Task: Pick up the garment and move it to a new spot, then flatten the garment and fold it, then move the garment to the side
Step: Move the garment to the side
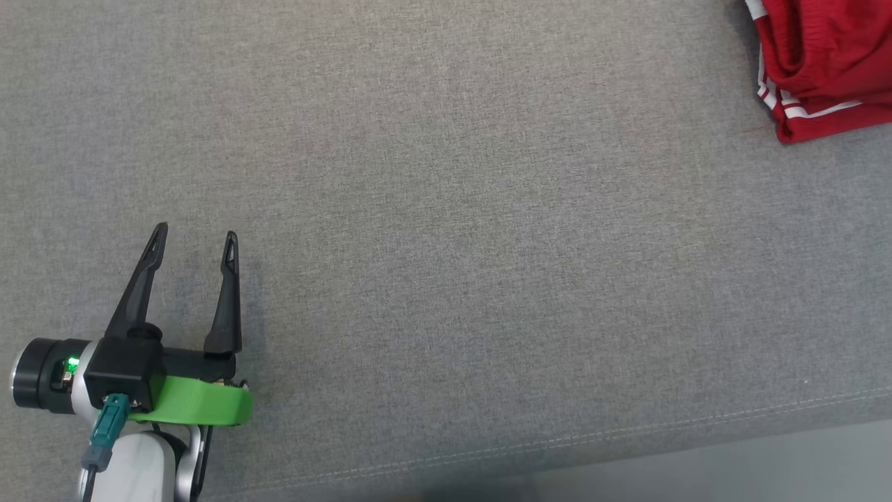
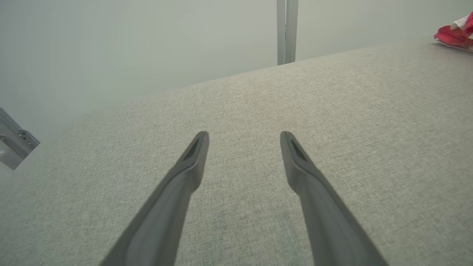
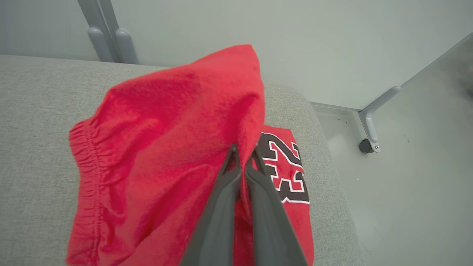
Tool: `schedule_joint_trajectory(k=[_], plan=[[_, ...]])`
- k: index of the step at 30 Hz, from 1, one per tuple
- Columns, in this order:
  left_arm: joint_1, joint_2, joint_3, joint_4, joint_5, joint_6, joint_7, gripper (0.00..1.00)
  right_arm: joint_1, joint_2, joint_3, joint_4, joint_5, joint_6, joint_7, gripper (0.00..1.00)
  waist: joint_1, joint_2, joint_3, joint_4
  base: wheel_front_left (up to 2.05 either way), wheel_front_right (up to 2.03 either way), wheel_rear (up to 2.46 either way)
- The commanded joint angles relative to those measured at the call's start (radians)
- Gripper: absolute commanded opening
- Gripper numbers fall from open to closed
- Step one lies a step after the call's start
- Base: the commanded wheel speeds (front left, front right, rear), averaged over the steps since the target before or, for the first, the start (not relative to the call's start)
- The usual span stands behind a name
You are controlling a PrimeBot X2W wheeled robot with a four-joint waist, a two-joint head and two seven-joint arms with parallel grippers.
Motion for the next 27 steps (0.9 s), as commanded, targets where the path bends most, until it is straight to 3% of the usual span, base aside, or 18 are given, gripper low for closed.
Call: schedule_joint_trajectory(k=[1, 19, 20, 21, 22, 27], plan=[[-0.014, 0.011, 0.006, -0.006, -0.002, 0.005, 0.001, 1.00, -0.017, -0.009, 0.003, 0.017, -0.010, 0.000, -0.007, 0.00, 0.0000, -0.0001, 0.008, 0.004, 0.00, 0.00, 0.00], [-0.024, 0.020, 0.000, -0.010, -0.010, 0.017, 0.001, 1.00, -0.038, 0.001, 0.008, 0.121, -0.021, -0.001, -0.065, 0.00, 0.0000, -0.0001, 0.032, 0.012, 0.00, 0.00, 0.00], [-0.024, 0.021, -0.001, -0.010, -0.009, 0.018, 0.001, 1.00, -0.040, 0.002, 0.010, 0.128, -0.026, -0.001, -0.074, 0.31, 0.0000, -0.0001, 0.033, 0.013, 0.00, 0.00, 0.00], [-0.024, 0.021, -0.001, -0.011, -0.010, 0.019, 0.001, 1.00, -0.039, 0.006, 0.011, 0.133, -0.027, -0.001, -0.079, 0.75, 0.0000, -0.0001, 0.033, 0.014, 0.00, 0.00, 0.00], [-0.023, 0.021, -0.001, -0.011, -0.010, 0.020, 0.001, 1.00, -0.039, 0.008, 0.013, 0.141, -0.031, -0.001, -0.083, 1.00, 0.0000, -0.0001, 0.033, 0.014, 0.00, 0.00, 0.00], [-0.021, 0.023, -0.001, -0.009, -0.011, 0.025, 0.001, 1.00, -0.050, 0.016, 0.021, 0.173, -0.046, -0.001, -0.098, 1.00, 0.0000, -0.0001, 0.027, 0.015, 0.00, 0.00, 0.00]])
